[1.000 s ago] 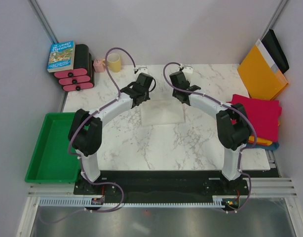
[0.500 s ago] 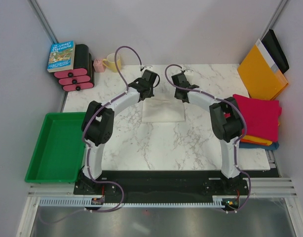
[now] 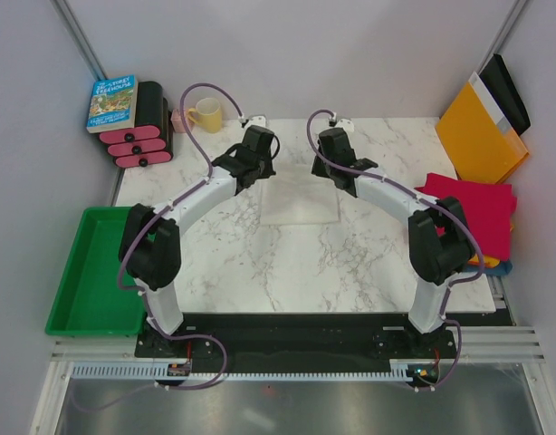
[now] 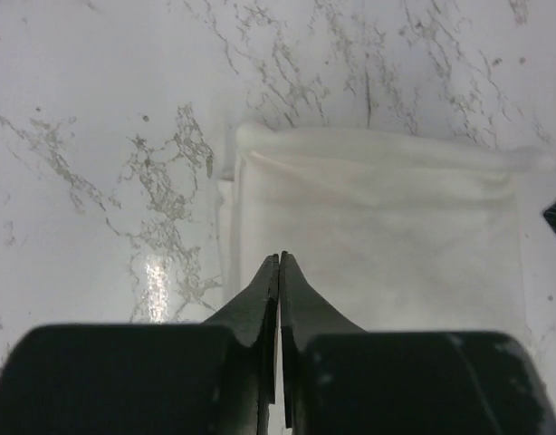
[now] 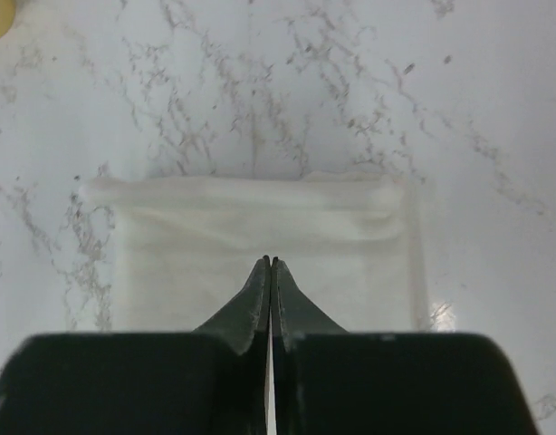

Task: Fold and stack the t-shirts
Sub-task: Smooth out wrinkles on the folded tshirt

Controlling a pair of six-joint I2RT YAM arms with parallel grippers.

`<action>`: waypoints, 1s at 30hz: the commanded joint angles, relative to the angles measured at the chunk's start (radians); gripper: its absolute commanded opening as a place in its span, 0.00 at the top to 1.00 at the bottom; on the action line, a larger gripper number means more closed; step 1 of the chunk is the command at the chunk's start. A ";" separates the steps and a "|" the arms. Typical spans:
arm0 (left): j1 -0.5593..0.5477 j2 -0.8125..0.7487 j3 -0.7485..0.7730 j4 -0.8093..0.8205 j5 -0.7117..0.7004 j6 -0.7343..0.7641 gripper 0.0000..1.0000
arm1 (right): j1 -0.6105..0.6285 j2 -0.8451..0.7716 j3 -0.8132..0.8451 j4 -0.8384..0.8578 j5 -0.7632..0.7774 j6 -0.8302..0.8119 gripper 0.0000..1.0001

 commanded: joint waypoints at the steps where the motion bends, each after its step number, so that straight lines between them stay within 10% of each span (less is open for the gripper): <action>1: -0.050 -0.062 -0.115 0.037 0.122 -0.100 0.98 | 0.043 -0.007 -0.103 0.038 -0.099 0.034 1.00; 24: -0.228 -0.189 -0.502 0.078 -0.020 -0.220 0.98 | 0.171 -0.059 -0.280 0.017 -0.023 0.071 1.00; 30: -0.228 -0.328 -0.442 0.083 -0.079 -0.125 0.48 | 0.166 -0.094 -0.041 -0.123 0.098 -0.008 0.49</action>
